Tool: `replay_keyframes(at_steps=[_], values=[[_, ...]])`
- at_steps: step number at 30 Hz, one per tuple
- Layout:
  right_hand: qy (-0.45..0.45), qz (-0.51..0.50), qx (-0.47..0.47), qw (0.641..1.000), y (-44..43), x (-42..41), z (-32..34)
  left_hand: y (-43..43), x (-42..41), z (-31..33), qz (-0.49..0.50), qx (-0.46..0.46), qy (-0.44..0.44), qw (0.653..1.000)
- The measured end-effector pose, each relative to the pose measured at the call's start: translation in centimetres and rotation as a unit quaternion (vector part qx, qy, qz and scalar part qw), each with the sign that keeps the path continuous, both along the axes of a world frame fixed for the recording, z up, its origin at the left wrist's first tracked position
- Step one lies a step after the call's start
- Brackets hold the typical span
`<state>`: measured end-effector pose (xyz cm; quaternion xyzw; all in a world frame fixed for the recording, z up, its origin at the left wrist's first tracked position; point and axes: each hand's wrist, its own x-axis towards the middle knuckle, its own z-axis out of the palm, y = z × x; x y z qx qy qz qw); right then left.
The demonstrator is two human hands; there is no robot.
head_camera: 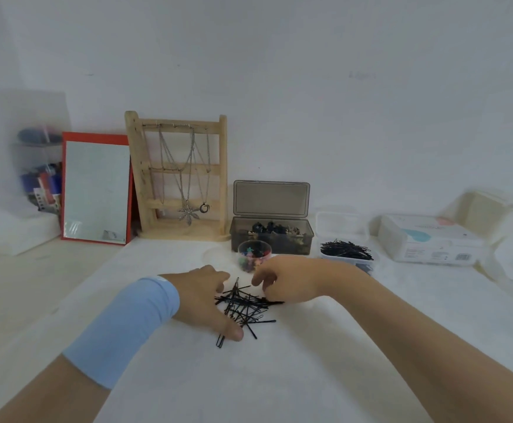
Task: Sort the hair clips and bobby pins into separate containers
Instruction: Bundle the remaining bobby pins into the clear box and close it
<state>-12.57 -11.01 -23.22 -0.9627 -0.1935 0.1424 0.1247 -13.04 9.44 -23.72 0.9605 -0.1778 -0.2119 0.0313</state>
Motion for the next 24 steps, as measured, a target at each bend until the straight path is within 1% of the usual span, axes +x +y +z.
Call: replay_keyframes(at_steps=[2,4,6,9,10,12,13,16,17,21,24], values=[[0.015,-0.032,-0.013,0.999,0.3,-0.1,-0.6,-0.6,0.0,-0.2,0.003,0.038,-0.019,0.999],[0.008,-0.034,-0.037,0.999,0.9,-0.3,-1.5,-1.6,0.1,-0.4,-0.025,0.043,-0.043,0.998],[-0.024,-0.024,-0.052,0.998,1.3,-0.1,-2.0,-2.2,0.3,-0.2,-0.056,-0.001,-0.055,0.997],[-0.039,-0.002,-0.060,0.997,0.8,0.3,-1.4,-2.3,0.5,-0.2,-0.093,-0.065,-0.056,0.992],[-0.041,0.006,-0.059,0.997,0.4,0.4,-1.1,-2.2,0.5,-0.3,-0.093,-0.083,-0.056,0.991],[-0.048,0.023,-0.050,0.997,0.0,0.4,-0.9,-1.6,0.4,-0.5,-0.063,-0.096,-0.050,0.992],[-0.053,0.030,-0.050,0.997,-0.1,0.5,-0.9,-1.2,0.4,-0.5,-0.037,-0.077,-0.048,0.995],[-0.042,0.058,-0.053,0.996,0.3,0.7,-0.9,-0.4,0.2,-0.3,0.025,0.068,-0.054,0.996],[-0.029,0.069,-0.055,0.996,0.5,0.9,-0.8,-0.4,0.2,-0.4,0.026,0.079,-0.054,0.995],[-0.006,0.112,-0.077,0.991,1.8,1.5,0.1,-0.6,0.3,-0.5,-0.010,-0.007,-0.065,0.998],[-0.023,0.111,-0.082,0.990,1.8,1.8,0.0,-0.5,0.4,-0.7,-0.018,-0.066,-0.069,0.995]])
